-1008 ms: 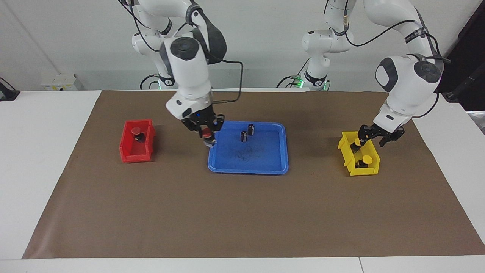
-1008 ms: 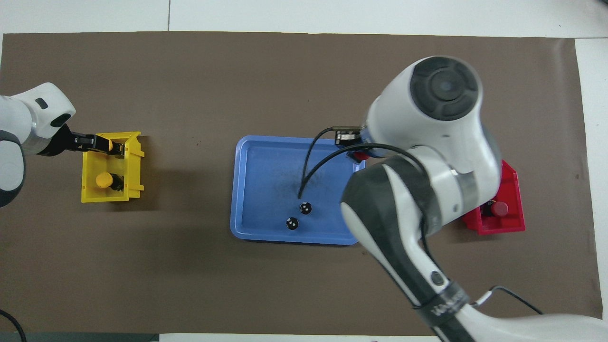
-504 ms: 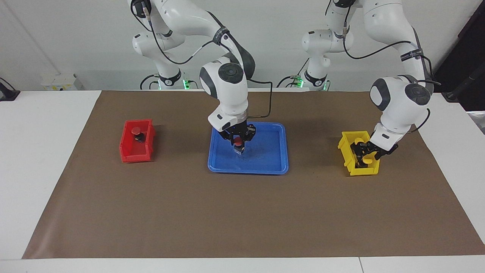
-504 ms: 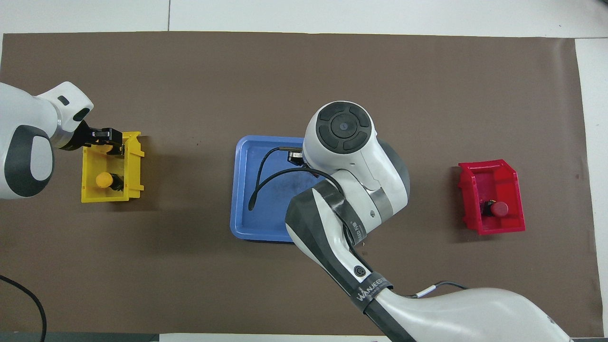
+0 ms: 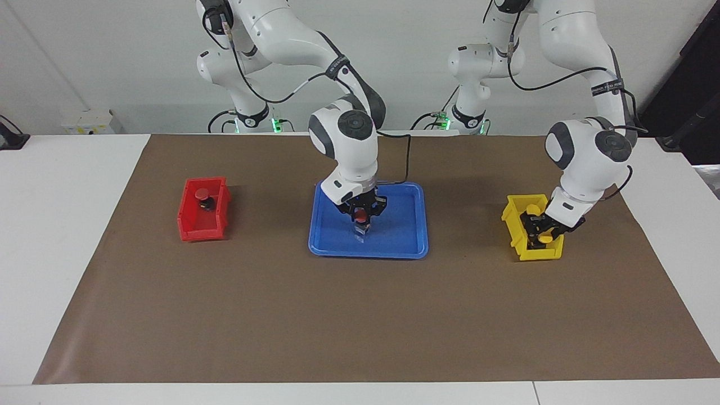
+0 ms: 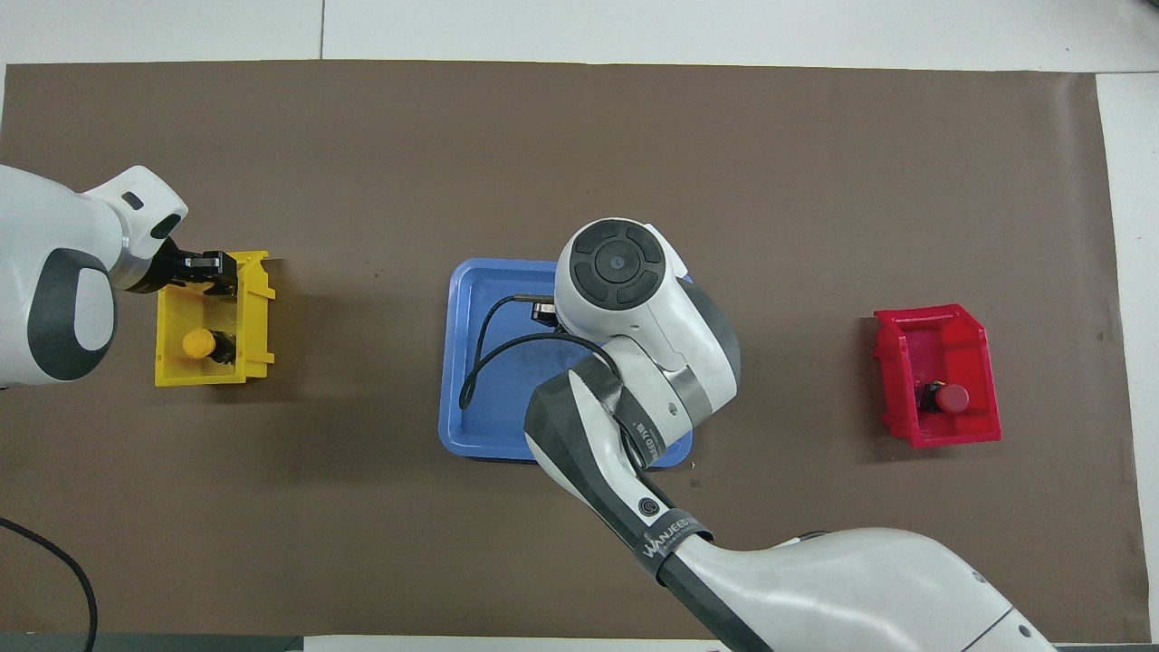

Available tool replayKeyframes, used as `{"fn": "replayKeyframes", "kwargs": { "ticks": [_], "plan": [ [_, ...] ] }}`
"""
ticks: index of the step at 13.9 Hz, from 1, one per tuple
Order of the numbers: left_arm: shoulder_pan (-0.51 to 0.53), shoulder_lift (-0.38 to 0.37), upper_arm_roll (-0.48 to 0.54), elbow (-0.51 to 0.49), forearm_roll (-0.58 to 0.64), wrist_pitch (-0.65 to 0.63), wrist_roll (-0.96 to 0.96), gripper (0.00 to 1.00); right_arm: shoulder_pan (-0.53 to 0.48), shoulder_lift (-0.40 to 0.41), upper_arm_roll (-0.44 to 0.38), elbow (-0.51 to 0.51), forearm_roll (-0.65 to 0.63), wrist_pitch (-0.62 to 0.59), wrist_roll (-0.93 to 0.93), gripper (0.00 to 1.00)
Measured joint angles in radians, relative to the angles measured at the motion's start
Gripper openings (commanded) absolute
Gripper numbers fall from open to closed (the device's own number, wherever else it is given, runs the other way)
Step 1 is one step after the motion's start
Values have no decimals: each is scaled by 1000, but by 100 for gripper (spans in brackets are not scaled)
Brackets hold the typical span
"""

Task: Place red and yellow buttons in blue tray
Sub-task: 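Carry the red button into the blue tray while the left gripper grasps a yellow button, then place the yellow button in the tray while the right gripper returns to the red holder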

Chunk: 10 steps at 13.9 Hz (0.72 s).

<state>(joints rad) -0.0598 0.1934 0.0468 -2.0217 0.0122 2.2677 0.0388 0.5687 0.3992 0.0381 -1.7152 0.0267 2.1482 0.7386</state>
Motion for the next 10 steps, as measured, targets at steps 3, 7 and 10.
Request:
{"fn": "replayKeyframes", "kwargs": {
  "ticks": [3, 7, 10],
  "plan": [
    [0, -1, 0, 14, 0, -2, 0, 7, -5, -1, -10, 8, 0, 15, 1, 73],
    [-1, -40, -3, 226, -3, -315, -19, 7, -99, -73, -20, 49, -25, -82, -89, 73],
    [-61, -97, -32, 380, -5, -530, -102, 4, -286, -238, -22, -10, -25, -250, -381, 73]
  ]
}}
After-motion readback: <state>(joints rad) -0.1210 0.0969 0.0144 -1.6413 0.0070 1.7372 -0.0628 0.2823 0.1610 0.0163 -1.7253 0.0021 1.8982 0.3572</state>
